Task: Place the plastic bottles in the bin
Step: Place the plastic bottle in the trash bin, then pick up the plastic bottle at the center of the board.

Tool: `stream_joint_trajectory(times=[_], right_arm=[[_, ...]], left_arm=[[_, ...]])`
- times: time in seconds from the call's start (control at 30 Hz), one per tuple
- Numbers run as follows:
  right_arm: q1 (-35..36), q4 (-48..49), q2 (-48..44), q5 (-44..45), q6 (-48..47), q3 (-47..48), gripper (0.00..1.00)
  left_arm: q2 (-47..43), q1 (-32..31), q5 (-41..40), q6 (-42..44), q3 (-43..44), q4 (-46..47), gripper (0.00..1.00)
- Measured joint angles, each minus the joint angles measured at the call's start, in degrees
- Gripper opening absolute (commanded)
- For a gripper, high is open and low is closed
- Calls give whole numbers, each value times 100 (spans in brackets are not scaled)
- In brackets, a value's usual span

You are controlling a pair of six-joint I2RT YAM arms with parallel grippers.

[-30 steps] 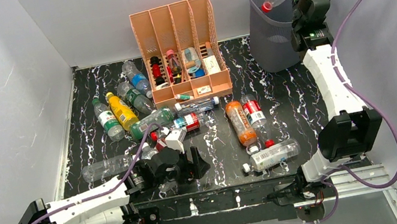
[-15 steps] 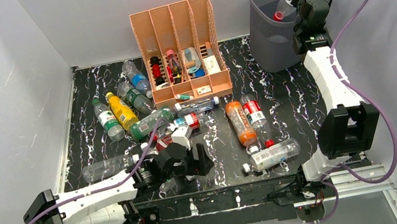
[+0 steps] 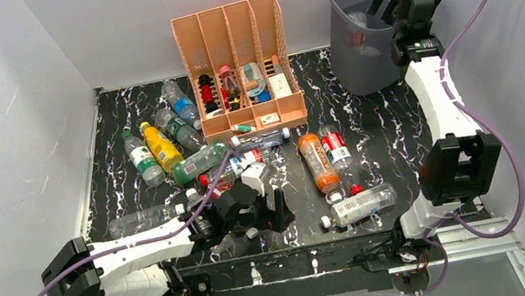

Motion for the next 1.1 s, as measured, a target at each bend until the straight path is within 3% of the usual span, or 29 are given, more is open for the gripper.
stream_joint_trajectory(times=[0.23,0.33,0.4,0.53,1.1], right_arm=[[9,-1211,-741,-614,142,-55,97],[9,-1552,-1897,-1023,323,-866,94],[9,-2015,-2968,-1596,603,-1941,90],[9,-2232,-3467,-2151,863,-2719,89],[9,-2597,-4072,-3008,1054,-2942,89]], left_arm=[[557,0,378,638,221,588,98],[1110,-15,656,1021,343,1054,98],[1722,-83,885,1390,601,1419,95],[2618,-295,1362,2096,1056,1755,94],[3456,-654,1648,2675,1316,2120,85]])
